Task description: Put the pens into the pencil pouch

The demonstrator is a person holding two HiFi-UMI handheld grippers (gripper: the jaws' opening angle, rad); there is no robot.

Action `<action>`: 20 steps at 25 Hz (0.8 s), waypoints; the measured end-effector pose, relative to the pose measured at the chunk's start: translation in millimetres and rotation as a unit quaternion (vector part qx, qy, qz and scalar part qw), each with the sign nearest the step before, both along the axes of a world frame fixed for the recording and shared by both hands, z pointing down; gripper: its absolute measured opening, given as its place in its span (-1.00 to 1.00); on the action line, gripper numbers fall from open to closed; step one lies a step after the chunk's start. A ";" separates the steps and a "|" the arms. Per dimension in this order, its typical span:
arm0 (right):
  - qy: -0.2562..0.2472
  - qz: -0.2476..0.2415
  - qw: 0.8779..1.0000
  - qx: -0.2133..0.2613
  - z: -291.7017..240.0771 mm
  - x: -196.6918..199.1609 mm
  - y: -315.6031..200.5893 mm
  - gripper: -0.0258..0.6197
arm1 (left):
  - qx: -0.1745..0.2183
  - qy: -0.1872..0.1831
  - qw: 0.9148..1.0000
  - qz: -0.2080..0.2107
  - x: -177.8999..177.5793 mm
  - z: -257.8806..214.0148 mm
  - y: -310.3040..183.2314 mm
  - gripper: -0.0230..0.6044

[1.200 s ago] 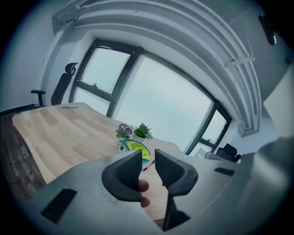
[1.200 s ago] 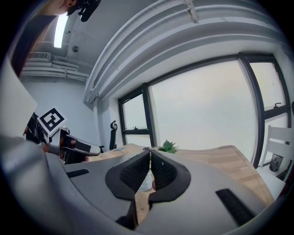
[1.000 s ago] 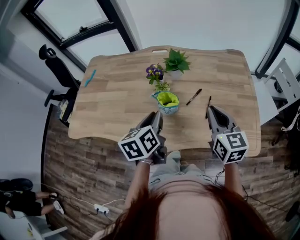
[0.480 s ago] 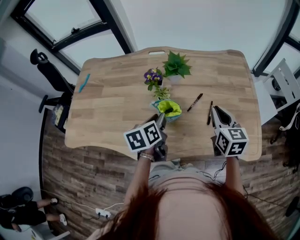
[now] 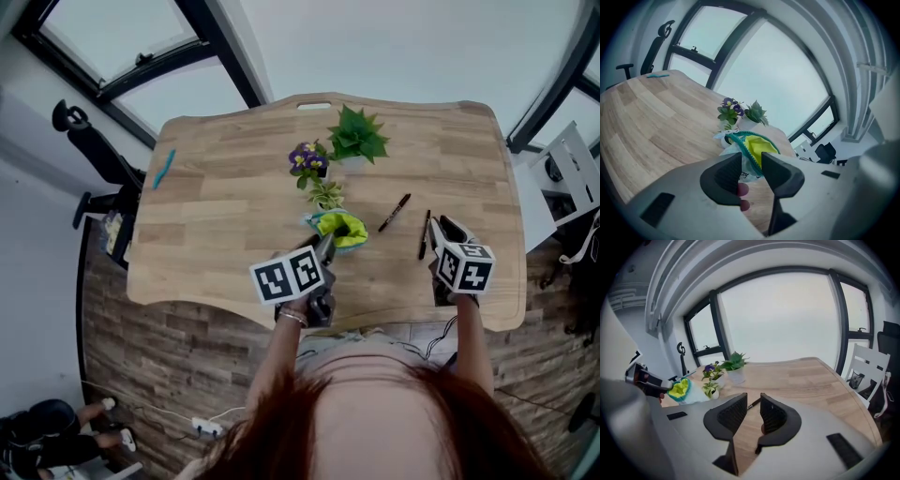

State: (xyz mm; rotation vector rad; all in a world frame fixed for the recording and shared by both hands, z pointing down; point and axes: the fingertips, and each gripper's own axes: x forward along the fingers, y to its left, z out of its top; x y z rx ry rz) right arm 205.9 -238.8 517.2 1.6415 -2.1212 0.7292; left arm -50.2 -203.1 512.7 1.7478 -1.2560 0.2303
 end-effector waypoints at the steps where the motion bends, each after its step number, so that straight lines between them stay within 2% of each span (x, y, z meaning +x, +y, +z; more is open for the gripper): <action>1: 0.004 0.002 1.000 -0.010 6.7 1.6 -3.3 -0.68 | -0.001 0.000 1.000 0.003 -0.3 0.3 -0.9 -0.58; 11: 0.028 0.017 0.995 -0.098 66.0 10.7 -26.4 -0.64 | -0.004 0.007 1.000 0.023 0.9 -1.6 -5.8 -0.67; 20: 0.040 0.029 0.982 -0.182 116.7 21.9 -35.2 -0.61 | -0.010 0.005 0.999 0.030 -1.4 1.0 -7.9 -0.73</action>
